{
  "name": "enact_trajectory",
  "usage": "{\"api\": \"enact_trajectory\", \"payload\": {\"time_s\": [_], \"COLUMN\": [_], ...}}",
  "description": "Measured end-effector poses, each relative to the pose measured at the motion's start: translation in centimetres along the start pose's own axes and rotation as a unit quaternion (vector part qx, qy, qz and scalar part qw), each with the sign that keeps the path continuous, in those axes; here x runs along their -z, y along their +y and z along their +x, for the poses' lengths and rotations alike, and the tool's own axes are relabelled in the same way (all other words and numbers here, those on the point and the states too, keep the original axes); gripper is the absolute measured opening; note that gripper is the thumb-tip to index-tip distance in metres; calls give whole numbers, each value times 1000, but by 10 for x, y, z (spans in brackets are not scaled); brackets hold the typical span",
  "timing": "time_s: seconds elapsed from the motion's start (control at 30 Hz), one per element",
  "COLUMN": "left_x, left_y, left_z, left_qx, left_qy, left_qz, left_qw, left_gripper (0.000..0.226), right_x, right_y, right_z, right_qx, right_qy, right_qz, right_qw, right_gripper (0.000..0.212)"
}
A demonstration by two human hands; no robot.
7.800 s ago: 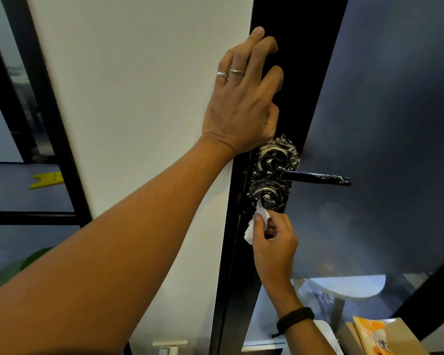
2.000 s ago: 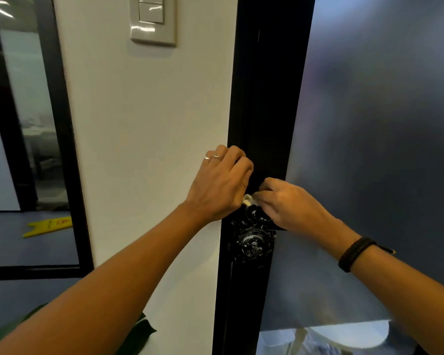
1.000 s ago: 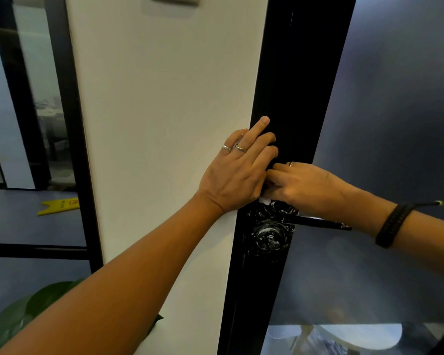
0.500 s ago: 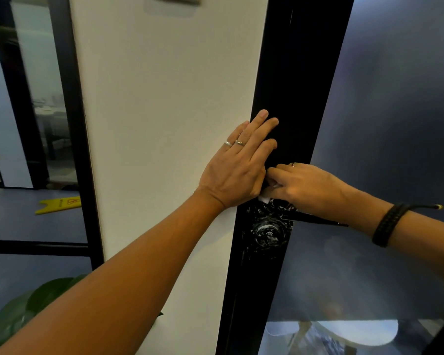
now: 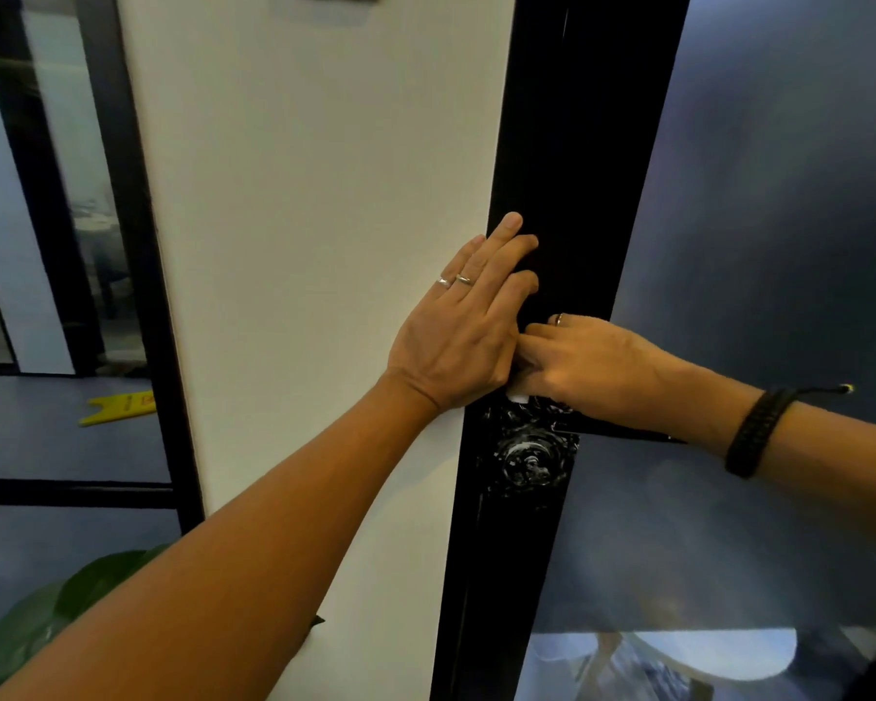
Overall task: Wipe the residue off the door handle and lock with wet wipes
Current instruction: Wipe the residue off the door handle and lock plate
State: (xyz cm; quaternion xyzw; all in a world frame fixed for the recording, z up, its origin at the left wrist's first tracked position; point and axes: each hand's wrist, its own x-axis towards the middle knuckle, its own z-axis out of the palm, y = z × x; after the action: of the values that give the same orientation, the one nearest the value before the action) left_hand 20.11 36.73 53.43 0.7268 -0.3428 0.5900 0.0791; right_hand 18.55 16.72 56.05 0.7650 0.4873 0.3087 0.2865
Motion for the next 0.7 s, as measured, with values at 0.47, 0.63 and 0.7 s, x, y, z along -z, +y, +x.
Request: {"api": "enact_trajectory", "payload": {"time_s": [0.47, 0.63, 0.7], "left_x": [2, 1, 2], "left_y": [2, 2, 3], "left_z": [2, 1, 2], "left_qx": [1, 1, 1], "left_qy": [-10, -6, -7], "left_qz": [-3, 11, 12], "left_qw": [1000, 1000, 1000], "left_gripper": [34, 33, 32], "right_x": [-6, -19, -13], "right_y": [0, -2, 2], "right_z": [-31, -63, -62], "right_qx": [-191, -218, -222], "right_qy": [122, 81, 66], "right_qz": [111, 192, 199], "right_qw": [968, 953, 952], "right_gripper": [24, 16, 14]}}
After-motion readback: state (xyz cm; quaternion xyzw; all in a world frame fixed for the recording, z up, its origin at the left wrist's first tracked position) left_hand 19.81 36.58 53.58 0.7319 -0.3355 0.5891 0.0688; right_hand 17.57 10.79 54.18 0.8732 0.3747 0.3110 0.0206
